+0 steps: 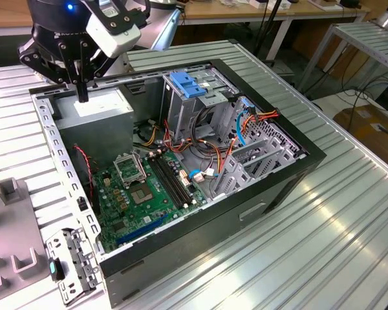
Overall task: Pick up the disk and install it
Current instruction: 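Reach for the disk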
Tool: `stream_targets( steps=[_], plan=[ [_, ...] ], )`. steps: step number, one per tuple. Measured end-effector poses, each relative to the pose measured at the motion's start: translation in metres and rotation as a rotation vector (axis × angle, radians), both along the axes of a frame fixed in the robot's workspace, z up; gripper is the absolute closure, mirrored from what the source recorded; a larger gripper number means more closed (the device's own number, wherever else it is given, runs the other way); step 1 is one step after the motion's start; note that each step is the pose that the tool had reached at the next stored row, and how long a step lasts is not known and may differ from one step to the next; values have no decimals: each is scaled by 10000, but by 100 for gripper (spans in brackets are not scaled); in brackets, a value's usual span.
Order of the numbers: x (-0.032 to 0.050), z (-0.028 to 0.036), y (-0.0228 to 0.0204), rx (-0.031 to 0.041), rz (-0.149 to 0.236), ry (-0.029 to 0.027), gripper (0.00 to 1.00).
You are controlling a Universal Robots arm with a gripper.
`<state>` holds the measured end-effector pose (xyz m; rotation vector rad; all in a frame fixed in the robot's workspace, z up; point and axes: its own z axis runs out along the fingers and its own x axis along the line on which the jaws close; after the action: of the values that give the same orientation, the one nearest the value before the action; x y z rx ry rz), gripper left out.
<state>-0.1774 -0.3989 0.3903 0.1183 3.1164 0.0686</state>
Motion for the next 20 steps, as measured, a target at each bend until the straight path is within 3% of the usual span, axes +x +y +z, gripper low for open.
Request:
stream_targets(
  steps=[20],
  plan=[
    [-68,-9,0,0,0,0,89]
  ],
)
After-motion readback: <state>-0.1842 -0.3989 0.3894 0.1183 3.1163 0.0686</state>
